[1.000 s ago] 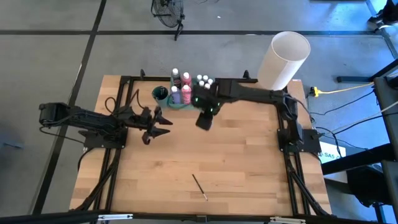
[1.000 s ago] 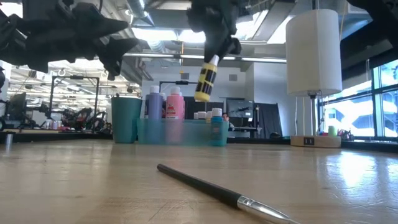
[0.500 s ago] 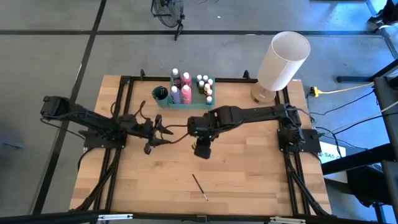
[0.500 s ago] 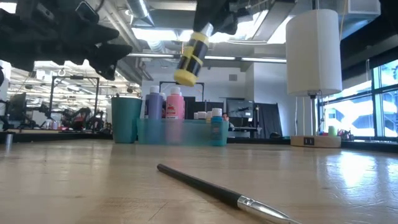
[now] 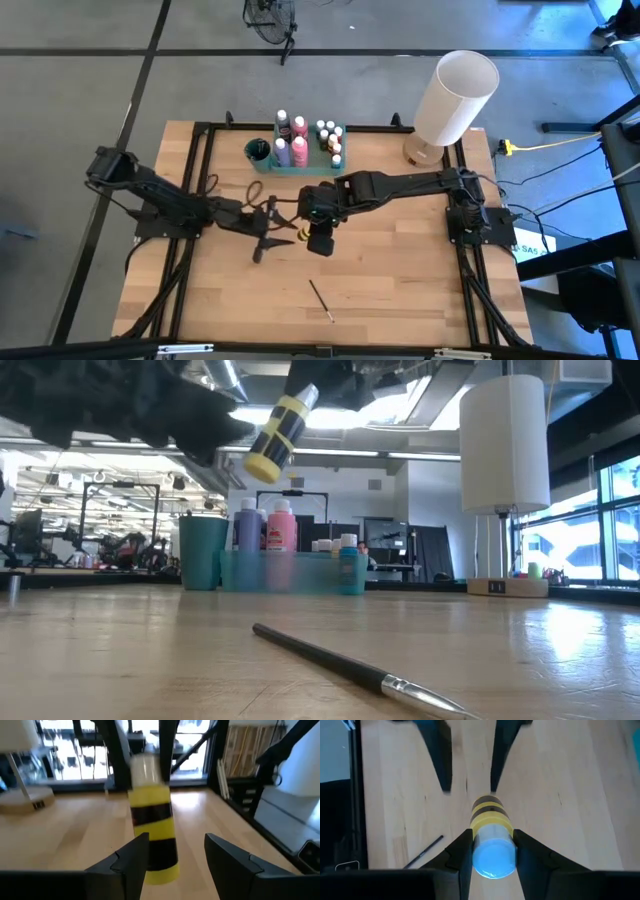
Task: Pick & Place Paint Supplies
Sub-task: Put the small yellow paint bottle into the green bin
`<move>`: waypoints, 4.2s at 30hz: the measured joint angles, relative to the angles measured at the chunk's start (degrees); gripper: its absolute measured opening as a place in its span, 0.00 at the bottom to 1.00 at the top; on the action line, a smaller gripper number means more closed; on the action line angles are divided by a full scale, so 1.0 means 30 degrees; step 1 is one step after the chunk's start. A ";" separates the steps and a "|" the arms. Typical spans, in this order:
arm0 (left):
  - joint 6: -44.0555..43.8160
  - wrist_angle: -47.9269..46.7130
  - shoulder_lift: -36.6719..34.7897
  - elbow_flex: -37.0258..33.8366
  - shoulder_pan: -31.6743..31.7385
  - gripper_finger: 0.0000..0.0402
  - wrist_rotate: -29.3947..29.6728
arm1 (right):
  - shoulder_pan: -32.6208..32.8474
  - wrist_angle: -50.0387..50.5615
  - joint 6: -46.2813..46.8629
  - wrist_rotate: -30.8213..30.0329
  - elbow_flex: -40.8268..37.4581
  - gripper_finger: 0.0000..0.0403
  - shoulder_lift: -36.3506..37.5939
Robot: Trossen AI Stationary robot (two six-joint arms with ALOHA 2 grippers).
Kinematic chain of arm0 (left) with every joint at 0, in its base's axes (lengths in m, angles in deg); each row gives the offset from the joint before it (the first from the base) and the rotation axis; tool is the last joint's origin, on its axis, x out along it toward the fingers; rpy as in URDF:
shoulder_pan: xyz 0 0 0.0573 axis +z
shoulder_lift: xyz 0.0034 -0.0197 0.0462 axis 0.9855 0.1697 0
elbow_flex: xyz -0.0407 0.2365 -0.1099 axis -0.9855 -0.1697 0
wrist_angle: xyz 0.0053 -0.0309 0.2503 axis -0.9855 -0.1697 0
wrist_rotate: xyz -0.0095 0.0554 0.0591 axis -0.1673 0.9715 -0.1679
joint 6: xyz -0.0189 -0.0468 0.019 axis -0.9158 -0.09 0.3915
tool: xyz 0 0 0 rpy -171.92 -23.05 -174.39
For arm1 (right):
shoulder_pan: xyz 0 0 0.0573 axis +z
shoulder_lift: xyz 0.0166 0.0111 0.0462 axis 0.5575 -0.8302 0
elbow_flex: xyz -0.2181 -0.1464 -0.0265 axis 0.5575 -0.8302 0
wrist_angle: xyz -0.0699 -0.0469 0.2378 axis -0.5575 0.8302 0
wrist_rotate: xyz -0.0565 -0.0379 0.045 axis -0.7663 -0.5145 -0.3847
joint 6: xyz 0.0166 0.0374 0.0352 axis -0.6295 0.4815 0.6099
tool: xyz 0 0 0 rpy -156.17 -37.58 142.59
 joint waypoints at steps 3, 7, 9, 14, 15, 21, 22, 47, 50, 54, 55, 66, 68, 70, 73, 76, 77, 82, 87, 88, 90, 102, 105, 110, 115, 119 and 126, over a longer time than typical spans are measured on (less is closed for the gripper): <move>-0.0866 -0.1844 0.0933 0.1229 0.0035 0.47 0.0028 | 0.0000 0.0015 -0.0020 -0.0044 0.0000 0.30 0.0000; -0.1324 -0.3446 0.1912 0.2693 0.0242 0.47 -0.0087 | 0.0015 0.0115 -0.0078 -0.0045 -0.0007 0.30 0.0000; -0.1365 -0.3601 0.2237 0.3073 0.0284 0.47 -0.0063 | 0.0015 0.0031 -0.0078 -0.0052 -0.0007 0.30 0.0000; -0.0611 -0.3465 0.2394 0.3328 0.0301 0.47 0.0022 | 0.0051 -0.0204 -0.0078 -0.0024 -0.0007 0.30 0.0000; -0.0570 -0.3467 0.2394 0.3330 0.0299 0.47 0.0043 | 0.0044 -0.0150 -0.0078 0.0023 -0.0007 0.30 0.0000; -0.0527 -0.3448 0.2394 0.3330 0.0299 0.47 0.0073 | 0.0036 -0.0110 -0.0085 0.0047 -0.0007 0.30 0.0000; -0.0540 -0.3435 0.2394 0.3330 0.0299 0.47 0.0073 | 0.0030 -0.0115 -0.0102 0.0056 -0.0007 0.30 0.0000; -0.0913 -0.3439 0.2379 0.3330 0.0270 0.59 0.1178 | 0.0015 -0.0306 -0.0289 0.0014 0.0000 0.30 0.0000; -0.0927 -0.3359 0.2379 0.3330 0.0262 0.59 0.0670 | 0.0015 -0.0306 -0.0289 0.0014 0.0000 0.30 0.0000; -0.1206 -0.3297 0.2372 0.3330 0.0255 0.59 0.0643 | 0.0015 -0.0309 -0.0289 0.0022 0.0000 0.30 0.0000; -0.1392 -0.3288 0.2372 0.3330 0.0260 0.59 0.0643 | 0.0015 -0.0324 -0.0289 0.0022 0.0000 0.30 0.0000; -0.1543 -0.2728 0.2467 0.3330 0.0265 0.59 0.0842 | 0.0022 -0.0401 -0.0289 0.0029 0.0000 0.30 0.0000; -0.1537 -0.2552 0.2467 0.3330 0.0262 0.59 0.0845 | 0.0022 -0.0401 -0.0289 0.0029 0.0000 0.30 0.0000; -0.1532 -0.2414 0.2467 0.3330 0.0270 0.59 0.0845 | 0.0022 -0.0401 -0.0289 0.0029 0.0000 0.30 0.0000; -0.1584 -0.2421 0.2467 0.3330 0.0270 0.59 0.0838 | 0.0022 -0.0401 -0.0289 0.0036 0.0000 0.30 0.0000; -0.1890 -0.2428 0.2467 0.3330 0.0270 0.59 0.0831 | 0.0022 -0.0401 -0.0289 0.0044 0.0000 0.30 0.0000; -0.1904 -0.2421 0.2467 0.3330 0.0270 0.59 0.0831 | 0.0022 -0.0401 -0.0289 0.0058 0.0000 0.30 0.0000; -0.1897 -0.2378 0.2474 0.3330 0.0270 0.59 0.0838 | 0.0029 -0.0396 -0.0289 0.0094 0.0000 0.30 0.0000; -0.1889 -0.2141 0.2759 0.3330 0.0270 0.59 0.0845 | 0.0029 -0.0394 -0.0289 0.0088 0.0000 0.30 0.0000; -0.1882 -0.1965 0.2947 0.3330 0.0270 0.59 0.0845 | 0.0029 -0.0394 -0.0289 0.0088 0.0000 0.30 0.0000; -0.1881 -0.1529 0.3529 0.3330 0.0270 0.59 0.0845 | 0.0029 -0.0396 -0.0289 0.0090 0.0000 0.30 0.0000; -0.0813 0.1876 0.5571 0.3337 0.0270 0.59 0.0905 | 0.0027 -0.0369 -0.0289 0.0087 0.0000 0.30 0.0000; -0.0889 0.1822 0.5571 0.3337 0.0328 0.58 0.0838 | 0.0029 -0.0372 -0.0289 0.0087 0.0000 0.30 0.0000; -0.1044 0.1711 0.5571 0.3337 0.0321 0.53 0.0823 | 0.0029 -0.0372 -0.0289 0.0087 0.0000 0.30 0.0000; -0.1066 0.1598 0.5571 0.3337 0.0328 0.40 0.0809 | 0.0029 -0.0379 -0.0287 0.0073 0.0000 0.30 0.0000; -0.0706 0.1586 0.5571 0.3337 0.0328 0.30 0.0809 | 0.0029 -0.0366 -0.0216 0.0070 0.0000 0.30 0.0000; -0.0478 0.1581 0.5571 0.3337 0.0328 0.28 0.0822 | 0.0044 -0.0531 0.0021 -0.0275 0.0000 0.35 0.0000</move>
